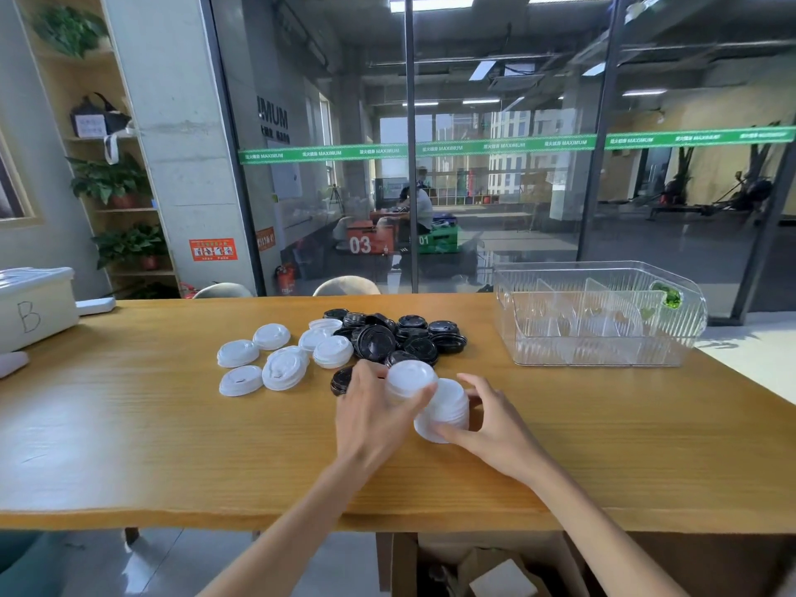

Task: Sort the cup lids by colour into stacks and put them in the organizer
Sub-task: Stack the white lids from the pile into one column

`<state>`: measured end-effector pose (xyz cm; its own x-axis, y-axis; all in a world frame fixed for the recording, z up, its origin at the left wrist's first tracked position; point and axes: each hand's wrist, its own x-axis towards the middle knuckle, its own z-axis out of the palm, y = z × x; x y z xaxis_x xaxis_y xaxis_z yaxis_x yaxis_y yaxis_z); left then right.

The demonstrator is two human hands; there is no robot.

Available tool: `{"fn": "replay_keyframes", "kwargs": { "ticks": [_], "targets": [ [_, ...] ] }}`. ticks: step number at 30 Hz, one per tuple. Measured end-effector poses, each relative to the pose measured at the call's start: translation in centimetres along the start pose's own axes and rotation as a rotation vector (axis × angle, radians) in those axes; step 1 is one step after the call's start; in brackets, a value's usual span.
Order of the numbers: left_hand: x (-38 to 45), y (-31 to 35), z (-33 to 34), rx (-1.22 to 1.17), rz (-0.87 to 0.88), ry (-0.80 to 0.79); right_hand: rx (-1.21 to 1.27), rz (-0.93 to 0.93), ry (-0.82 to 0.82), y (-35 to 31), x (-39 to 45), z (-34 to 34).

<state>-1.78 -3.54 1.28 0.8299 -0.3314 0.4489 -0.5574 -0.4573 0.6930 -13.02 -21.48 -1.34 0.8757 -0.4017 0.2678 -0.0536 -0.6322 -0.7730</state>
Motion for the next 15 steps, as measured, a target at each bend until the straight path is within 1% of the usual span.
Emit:
{"fn": "replay_keyframes", "kwargs": {
  "ticks": [8,15],
  "targets": [
    [-1.9,2.8,2.7,-0.008,-0.037,-0.086,0.019,-0.028,0.005,0.0,0.1,0.0],
    [-2.2,3.5,2.9,-0.002,-0.073,-0.057,0.014,-0.037,0.005,0.6,0.3,0.1]
  ]
}}
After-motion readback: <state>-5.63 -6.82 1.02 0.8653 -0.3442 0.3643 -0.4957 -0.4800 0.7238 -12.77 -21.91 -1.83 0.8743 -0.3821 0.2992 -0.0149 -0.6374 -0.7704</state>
